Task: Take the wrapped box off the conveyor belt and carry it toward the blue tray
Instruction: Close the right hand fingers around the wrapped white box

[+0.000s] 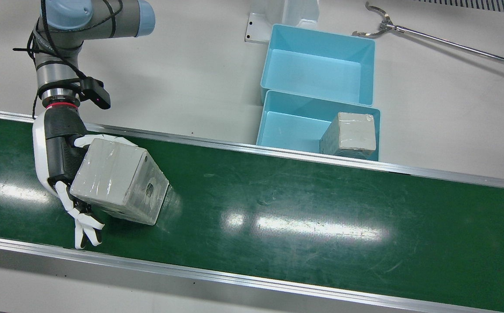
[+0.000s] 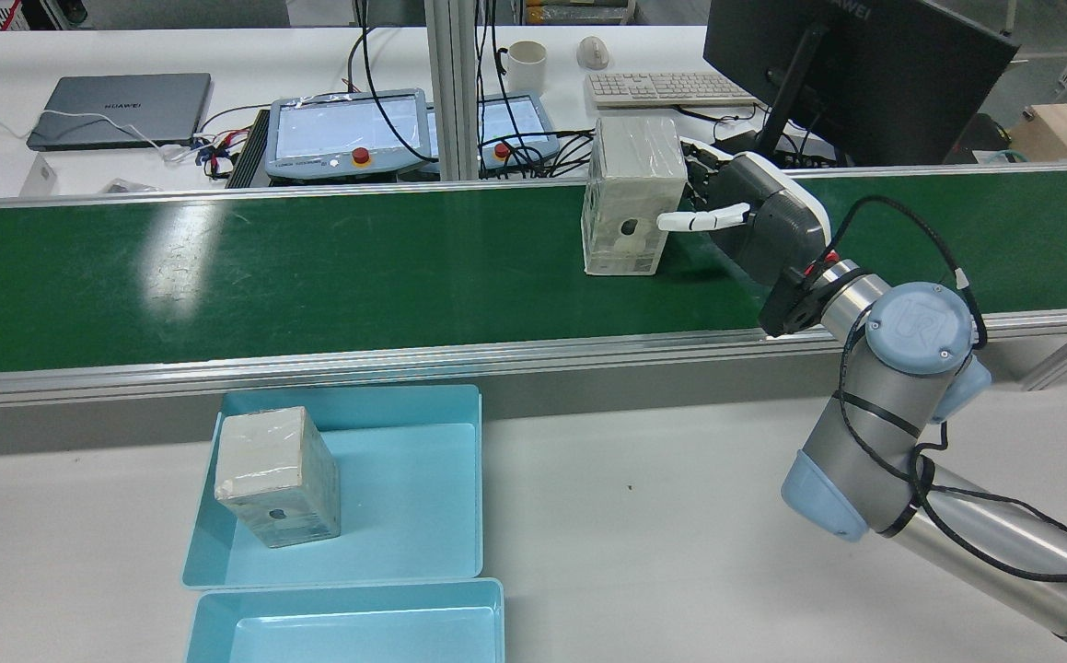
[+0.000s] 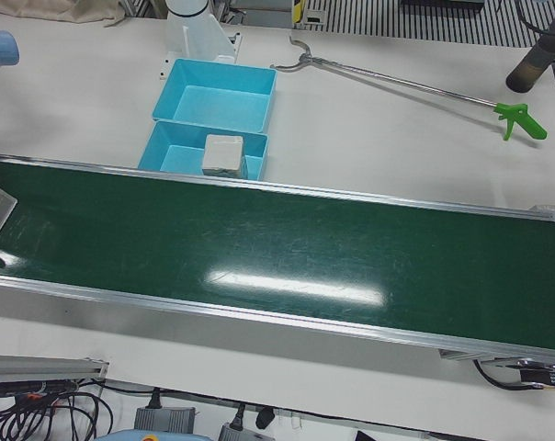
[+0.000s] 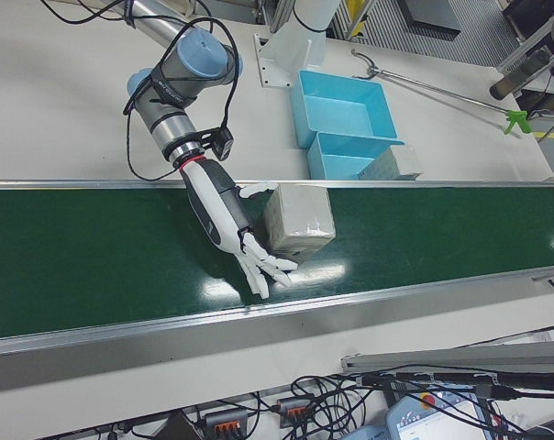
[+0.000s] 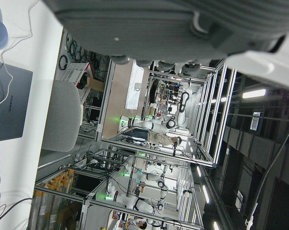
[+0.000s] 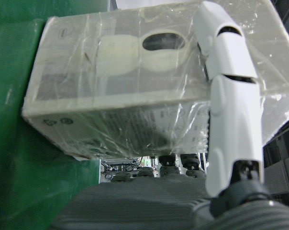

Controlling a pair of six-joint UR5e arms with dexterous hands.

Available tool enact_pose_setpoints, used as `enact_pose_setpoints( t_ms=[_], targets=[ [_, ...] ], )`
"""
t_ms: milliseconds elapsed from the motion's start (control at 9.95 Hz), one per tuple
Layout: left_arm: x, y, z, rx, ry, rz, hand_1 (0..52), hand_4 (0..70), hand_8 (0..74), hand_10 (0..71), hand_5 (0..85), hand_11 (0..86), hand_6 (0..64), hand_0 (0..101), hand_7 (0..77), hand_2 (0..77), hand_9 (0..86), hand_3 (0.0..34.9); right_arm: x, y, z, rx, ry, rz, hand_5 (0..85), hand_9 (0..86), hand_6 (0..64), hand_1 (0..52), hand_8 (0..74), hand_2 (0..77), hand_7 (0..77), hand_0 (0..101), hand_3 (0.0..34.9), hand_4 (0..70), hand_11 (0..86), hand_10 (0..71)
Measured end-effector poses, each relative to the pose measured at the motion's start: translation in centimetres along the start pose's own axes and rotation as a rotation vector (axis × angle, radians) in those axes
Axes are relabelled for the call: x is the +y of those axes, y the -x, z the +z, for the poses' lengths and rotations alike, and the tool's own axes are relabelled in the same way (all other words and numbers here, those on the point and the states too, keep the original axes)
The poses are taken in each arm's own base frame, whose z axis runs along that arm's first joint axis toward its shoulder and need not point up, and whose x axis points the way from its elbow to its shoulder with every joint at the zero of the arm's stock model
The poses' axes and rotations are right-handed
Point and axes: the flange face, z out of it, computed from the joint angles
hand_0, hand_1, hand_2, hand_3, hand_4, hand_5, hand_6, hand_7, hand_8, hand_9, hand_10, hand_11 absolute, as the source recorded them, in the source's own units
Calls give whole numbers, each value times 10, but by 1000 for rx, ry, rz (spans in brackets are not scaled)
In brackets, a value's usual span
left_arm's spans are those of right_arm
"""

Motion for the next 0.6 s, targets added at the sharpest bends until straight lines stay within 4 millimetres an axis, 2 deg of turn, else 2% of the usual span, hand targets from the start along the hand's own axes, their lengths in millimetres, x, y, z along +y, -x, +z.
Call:
enact_pose_setpoints(
  t_ms=[101, 402, 503, 603],
  targets=[
    [0, 0, 0, 0, 0, 0, 0, 0, 5, 5, 11, 5, 5, 0, 5, 11, 0, 0, 0, 0, 0, 0, 0, 0, 213, 22, 27, 202, 0, 196, 38, 493, 0, 87, 5, 0],
    [0, 0, 0, 0, 0, 0, 0, 0, 5, 5, 11, 5, 5, 0, 5, 11, 5, 0, -1, 0, -1, 2, -12, -4, 213, 16, 22, 202, 0, 213, 38, 494, 0, 87, 5, 0],
    [0, 0, 0, 0, 0, 0, 0, 0, 5, 5, 11, 5, 5, 0, 5, 11, 5, 0, 0, -1, -1, 3, -15, -4, 393, 27, 120, 229, 44, 262, 175, 538, 0, 104, 5, 0],
    [0, 0, 0, 0, 0, 0, 0, 0, 5, 5, 11, 5, 5, 0, 5, 11, 5, 0, 3, -1, 1, 3, -17, -3, 393, 142, 120, 229, 131, 262, 175, 538, 0, 104, 5, 0]
  ],
)
